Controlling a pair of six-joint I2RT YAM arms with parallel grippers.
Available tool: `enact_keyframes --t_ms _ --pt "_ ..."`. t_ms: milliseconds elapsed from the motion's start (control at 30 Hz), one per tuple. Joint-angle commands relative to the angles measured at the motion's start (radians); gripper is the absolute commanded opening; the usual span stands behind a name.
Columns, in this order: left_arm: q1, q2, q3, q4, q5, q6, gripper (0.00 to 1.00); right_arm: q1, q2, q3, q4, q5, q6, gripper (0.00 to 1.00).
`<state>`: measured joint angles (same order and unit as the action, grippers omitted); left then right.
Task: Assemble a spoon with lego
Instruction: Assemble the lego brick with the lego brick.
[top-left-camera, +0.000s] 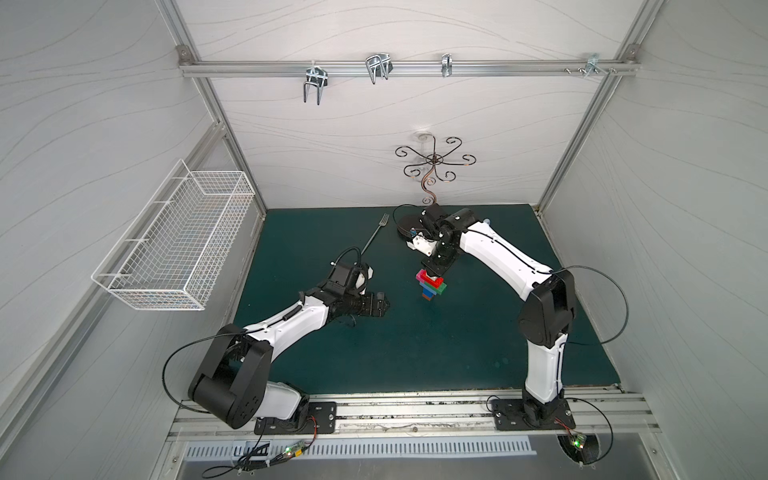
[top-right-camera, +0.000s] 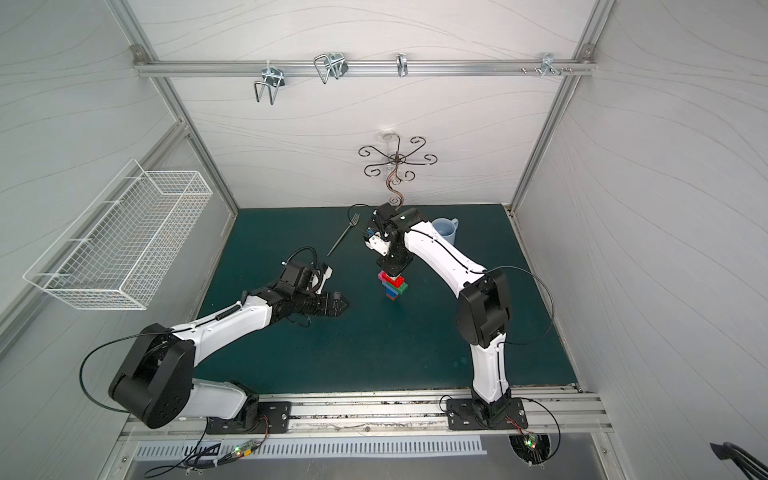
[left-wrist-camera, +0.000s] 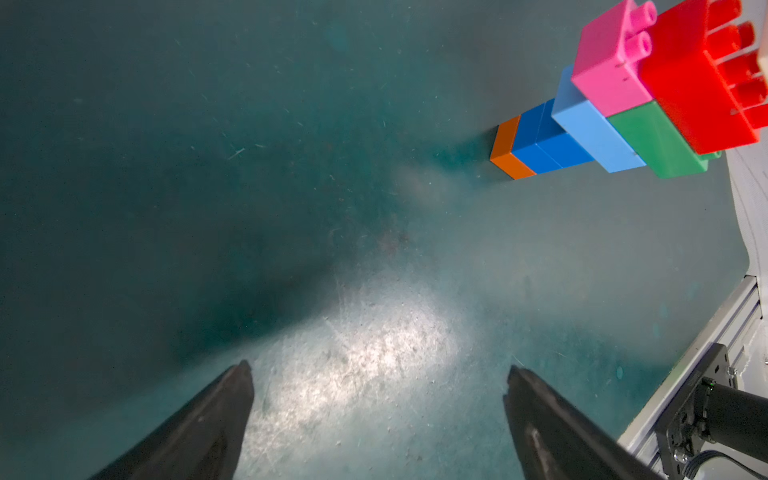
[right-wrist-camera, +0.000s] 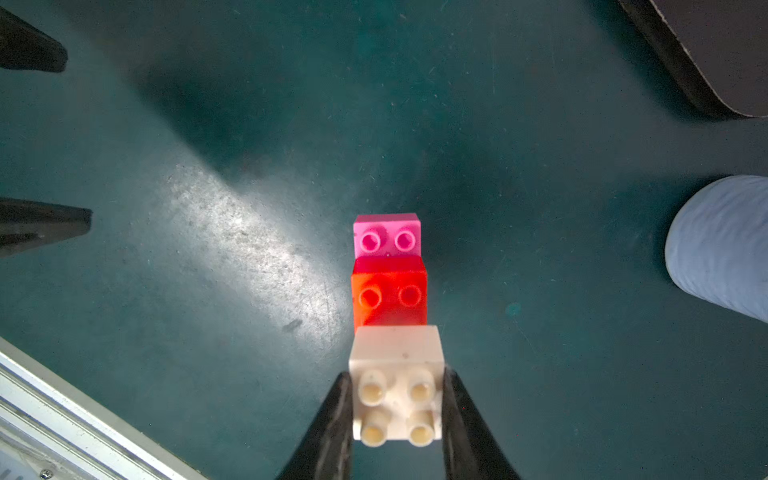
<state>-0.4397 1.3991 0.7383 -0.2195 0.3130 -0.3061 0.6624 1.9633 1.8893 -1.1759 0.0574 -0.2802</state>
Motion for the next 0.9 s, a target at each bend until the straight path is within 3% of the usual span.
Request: enact_keyframes --t_ms 0,867 --pt "-0.004 0.012 0.045 0.014 -0.008 0.012 1.00 -0.003 -0.027 -0.017 -0.003 -0.021 0.008 0.17" --pt "-0.003 0.012 0.053 -0.020 -0.043 0.027 1.00 0.005 0.035 0.005 -0.037 0.018 -0.002 0.18"
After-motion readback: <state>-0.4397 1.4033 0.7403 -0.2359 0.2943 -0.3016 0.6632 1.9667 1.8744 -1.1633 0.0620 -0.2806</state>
